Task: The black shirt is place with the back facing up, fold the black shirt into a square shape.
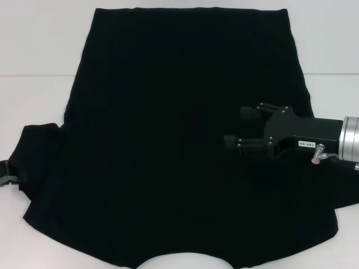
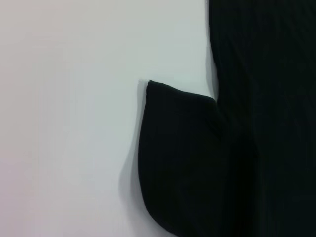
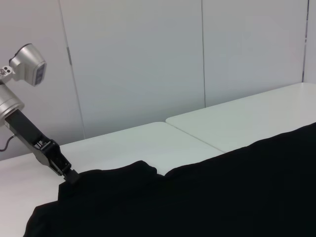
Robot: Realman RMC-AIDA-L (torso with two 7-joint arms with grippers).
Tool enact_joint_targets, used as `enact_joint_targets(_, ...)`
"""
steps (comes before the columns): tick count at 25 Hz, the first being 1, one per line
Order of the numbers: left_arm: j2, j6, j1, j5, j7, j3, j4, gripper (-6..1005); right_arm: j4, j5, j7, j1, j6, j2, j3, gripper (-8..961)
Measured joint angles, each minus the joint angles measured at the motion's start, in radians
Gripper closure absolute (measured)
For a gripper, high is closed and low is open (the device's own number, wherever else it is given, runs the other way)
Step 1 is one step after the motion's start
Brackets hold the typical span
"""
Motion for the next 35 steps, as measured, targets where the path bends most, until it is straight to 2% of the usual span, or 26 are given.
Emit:
enact_joint_targets(11,0.000,-0.046,0.000,0.005,0.030,0.004,0.000,1000,0.001,0.000,0.003,0.005,0.015,0.005,0.000,28)
enact_joint_targets(35,0.014,-0.241,-0.021,0.006,0.102,-0.001,-0.009,1000,0.067,0.093,-0.009,0.011,0.046,0.008,-0.007,29)
